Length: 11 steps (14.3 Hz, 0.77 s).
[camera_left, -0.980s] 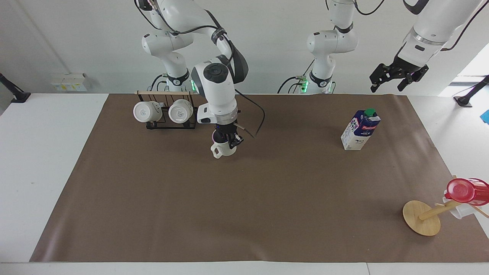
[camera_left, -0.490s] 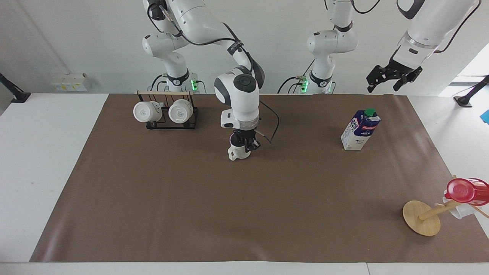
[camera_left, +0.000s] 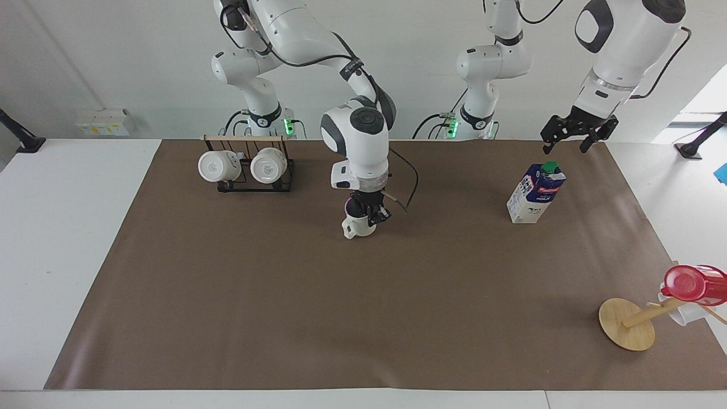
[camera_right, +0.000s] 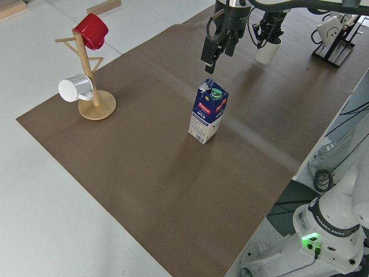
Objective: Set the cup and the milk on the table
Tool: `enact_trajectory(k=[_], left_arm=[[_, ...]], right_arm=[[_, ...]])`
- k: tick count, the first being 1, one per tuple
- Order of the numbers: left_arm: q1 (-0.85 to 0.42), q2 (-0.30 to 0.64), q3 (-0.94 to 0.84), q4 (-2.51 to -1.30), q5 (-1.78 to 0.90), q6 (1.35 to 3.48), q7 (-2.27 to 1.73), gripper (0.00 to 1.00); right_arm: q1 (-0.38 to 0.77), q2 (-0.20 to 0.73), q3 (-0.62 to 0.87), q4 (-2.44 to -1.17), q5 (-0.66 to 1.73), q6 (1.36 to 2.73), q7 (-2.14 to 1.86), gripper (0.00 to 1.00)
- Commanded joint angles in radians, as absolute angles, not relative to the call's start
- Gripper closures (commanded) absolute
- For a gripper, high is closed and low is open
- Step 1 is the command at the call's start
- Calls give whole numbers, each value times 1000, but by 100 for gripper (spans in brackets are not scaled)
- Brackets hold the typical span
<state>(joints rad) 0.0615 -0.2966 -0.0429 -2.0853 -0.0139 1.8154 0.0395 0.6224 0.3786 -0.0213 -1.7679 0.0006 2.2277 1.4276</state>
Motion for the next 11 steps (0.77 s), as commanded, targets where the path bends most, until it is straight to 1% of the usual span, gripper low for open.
enact_trajectory(k=[1, 6, 7, 8, 9, 11], left_arm=[[69, -360, -51, -2206, -21, 1925, 60, 0], [63, -357, -54, -2252, -17, 2014, 60, 0], [63, -359, -54, -2273, -17, 2035, 60, 0], [63, -360, -54, -2293, -15, 2057, 63, 0], [63, -364, -54, -2312, -15, 2075, 81, 0], [63, -365, -54, -2319, -14, 2086, 97, 0]], right_arm=[[623, 380, -21, -1778, -23, 2247, 1456, 100], [643, 385, -21, -1796, -54, 2246, 1454, 100], [643, 385, -21, -1795, -54, 2243, 1454, 81], [643, 385, -21, -1793, -54, 2240, 1457, 36], [644, 385, -21, -1790, -55, 2234, 1459, 0], [634, 379, -21, -1773, -58, 2233, 1437, 0]])
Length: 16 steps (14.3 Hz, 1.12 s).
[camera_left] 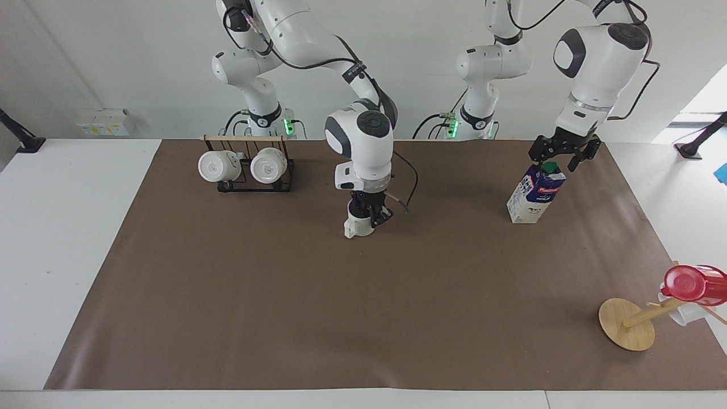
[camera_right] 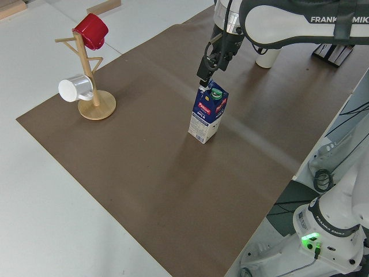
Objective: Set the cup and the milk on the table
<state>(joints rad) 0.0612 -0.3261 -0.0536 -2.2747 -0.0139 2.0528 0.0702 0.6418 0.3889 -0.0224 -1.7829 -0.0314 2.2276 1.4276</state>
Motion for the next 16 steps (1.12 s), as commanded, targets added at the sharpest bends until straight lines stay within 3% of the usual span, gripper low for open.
enact_trajectory(k=[1, 9, 16], left_arm=[[63, -365, -54, -2319, -12, 2086, 106, 0], [72, -365, -54, -2358, -12, 2125, 218, 0], [81, -376, -52, -2407, -12, 2149, 216, 0]], right_arm=[[630, 368, -23, -1772, -58, 2227, 1407, 0], [549, 157, -26, -1772, -5, 2059, 1113, 0], [428, 31, -29, -1784, 0, 1835, 772, 0]])
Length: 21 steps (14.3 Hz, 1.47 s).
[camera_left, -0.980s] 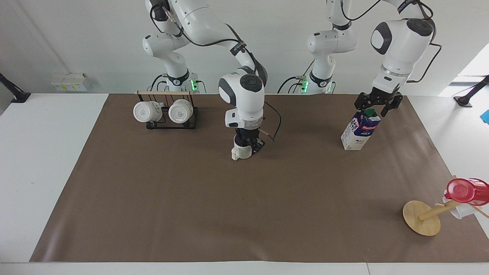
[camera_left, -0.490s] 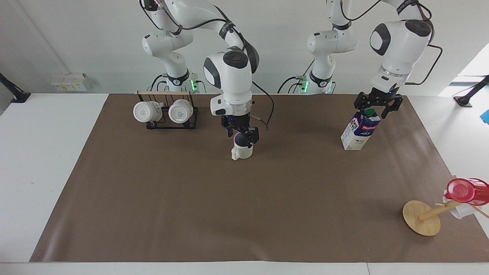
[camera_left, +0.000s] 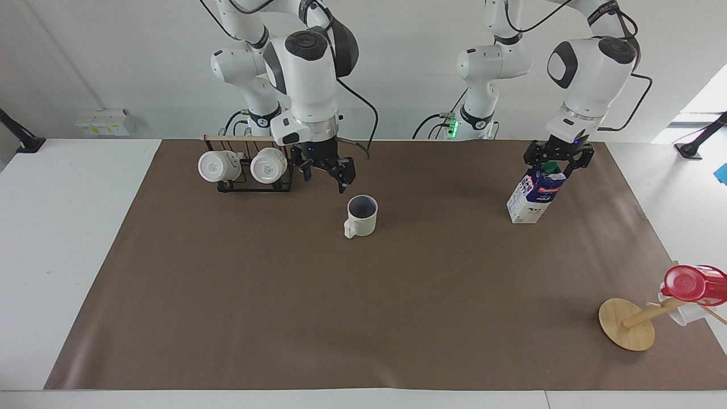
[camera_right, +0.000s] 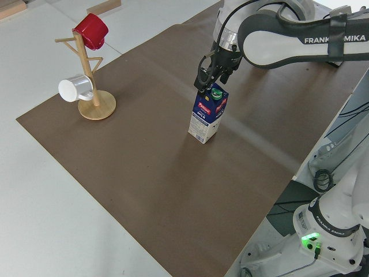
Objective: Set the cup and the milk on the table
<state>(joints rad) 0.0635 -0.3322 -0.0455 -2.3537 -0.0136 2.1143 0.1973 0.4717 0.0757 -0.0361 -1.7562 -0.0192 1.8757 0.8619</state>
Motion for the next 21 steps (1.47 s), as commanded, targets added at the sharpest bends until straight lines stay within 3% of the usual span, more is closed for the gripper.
enact_trajectory(k=[1, 5, 13, 21], left_arm=[[81, -377, -51, -2410, -12, 2151, 216, 0], [81, -377, -51, -2410, -12, 2149, 218, 0], [81, -377, -51, -2410, -12, 2141, 225, 0], [81, -377, -51, -2410, -12, 2137, 225, 38]], right_arm=[[402, 11, -29, -1787, 0, 1806, 731, 0], [276, -57, -31, -1818, 0, 1718, 560, 0], [20, -74, -32, -1822, 2, 1652, 243, 0], [-6, -74, -25, -1731, -21, 1690, 186, 0]])
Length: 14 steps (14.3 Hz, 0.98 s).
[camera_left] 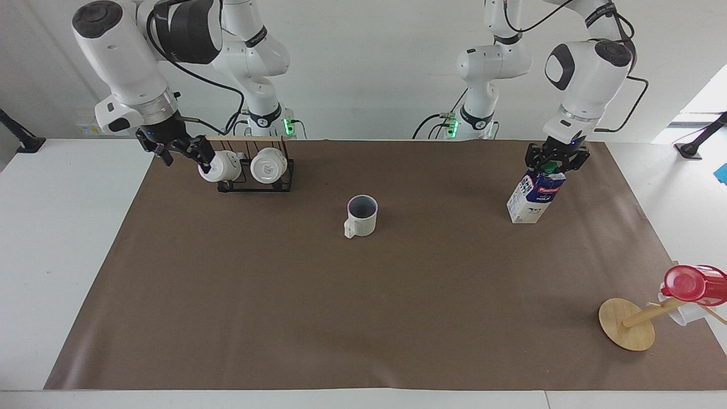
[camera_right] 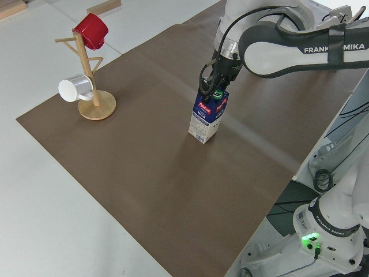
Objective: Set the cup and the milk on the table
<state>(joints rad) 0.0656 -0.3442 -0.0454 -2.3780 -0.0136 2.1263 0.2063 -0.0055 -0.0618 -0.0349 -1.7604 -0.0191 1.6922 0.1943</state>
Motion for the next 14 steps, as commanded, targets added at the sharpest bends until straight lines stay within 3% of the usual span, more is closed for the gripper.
enact_trajectory(k=[1, 4, 9, 14], left_arm=[[81, -376, -51, -2408, -12, 2135, 227, 45], [83, -370, -51, -2398, -11, 2134, 233, 55], [84, -353, -51, -2323, -9, 2080, 226, 55], [64, -344, -84, -2246, -11, 2008, 118, 56]], right_arm=[[-5, -74, -23, -1709, -21, 1683, 187, 0], [-6, -77, -28, -1657, -21, 1643, 180, 0], [-8, -69, -32, -1491, -26, 1450, 167, 0], [-5, -52, -25, -1509, -28, 1501, 153, 0]])
